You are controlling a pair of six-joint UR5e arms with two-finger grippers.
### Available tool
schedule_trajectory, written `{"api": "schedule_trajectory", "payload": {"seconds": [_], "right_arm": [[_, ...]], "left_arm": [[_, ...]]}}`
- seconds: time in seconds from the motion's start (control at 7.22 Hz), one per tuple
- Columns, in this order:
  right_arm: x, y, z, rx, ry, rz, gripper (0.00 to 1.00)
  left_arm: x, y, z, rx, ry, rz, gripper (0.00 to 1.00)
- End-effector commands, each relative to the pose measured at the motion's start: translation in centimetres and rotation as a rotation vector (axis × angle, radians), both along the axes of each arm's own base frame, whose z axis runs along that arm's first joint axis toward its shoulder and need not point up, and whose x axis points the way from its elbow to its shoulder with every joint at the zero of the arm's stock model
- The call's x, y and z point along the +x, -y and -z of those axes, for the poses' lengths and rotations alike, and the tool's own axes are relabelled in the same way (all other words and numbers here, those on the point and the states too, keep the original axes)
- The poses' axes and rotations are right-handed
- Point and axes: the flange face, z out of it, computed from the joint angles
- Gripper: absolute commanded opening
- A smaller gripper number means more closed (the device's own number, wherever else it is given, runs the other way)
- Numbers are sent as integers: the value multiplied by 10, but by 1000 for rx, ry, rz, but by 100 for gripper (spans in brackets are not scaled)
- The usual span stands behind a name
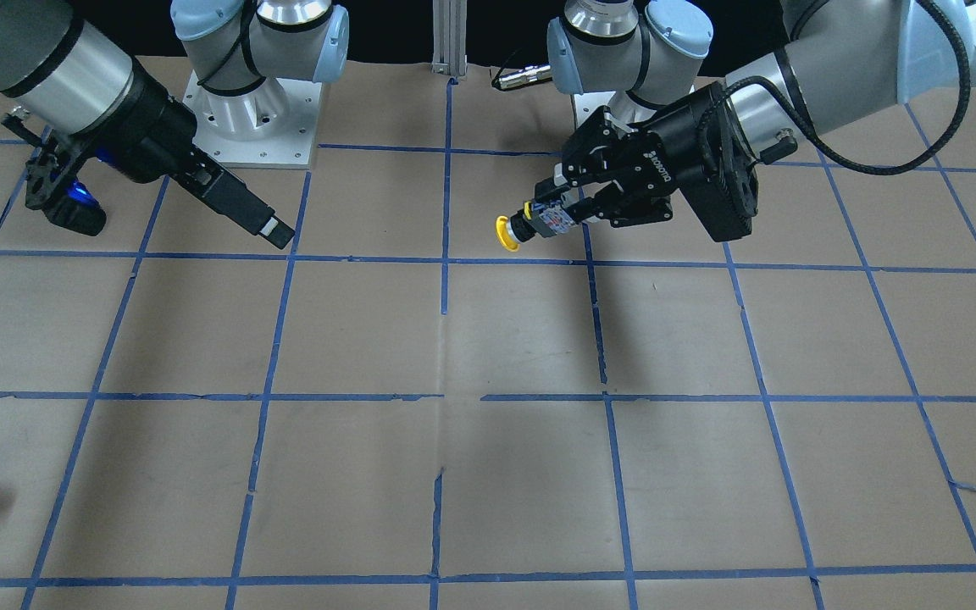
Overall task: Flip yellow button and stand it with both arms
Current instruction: 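Lift the yellow button with the left gripper toward the right gripper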
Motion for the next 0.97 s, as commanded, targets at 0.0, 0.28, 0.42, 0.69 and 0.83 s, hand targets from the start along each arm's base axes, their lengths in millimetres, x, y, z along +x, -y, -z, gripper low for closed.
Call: {"api": "schedule_trajectory", "payload": {"seconds": [0.0,0.28,0.42,0.69,0.83], "right_arm": [[-5,0,-6,102,203,141,100],[8,4,-20,112,420,187,100],[12,4,-23,132,480,213,100],[19,4,-31,119,565,214,100],[22,3,-33,113,575,208,100]], "left_arm": [[-18,-10,-18,8,-180,-45,29],[-32,-14,-21,16,-389,-75,29],[-37,-16,-25,10,-425,-75,29],[-58,-24,-40,1,-533,-55,29],[-58,-21,-41,-25,-555,-52,29]]}}
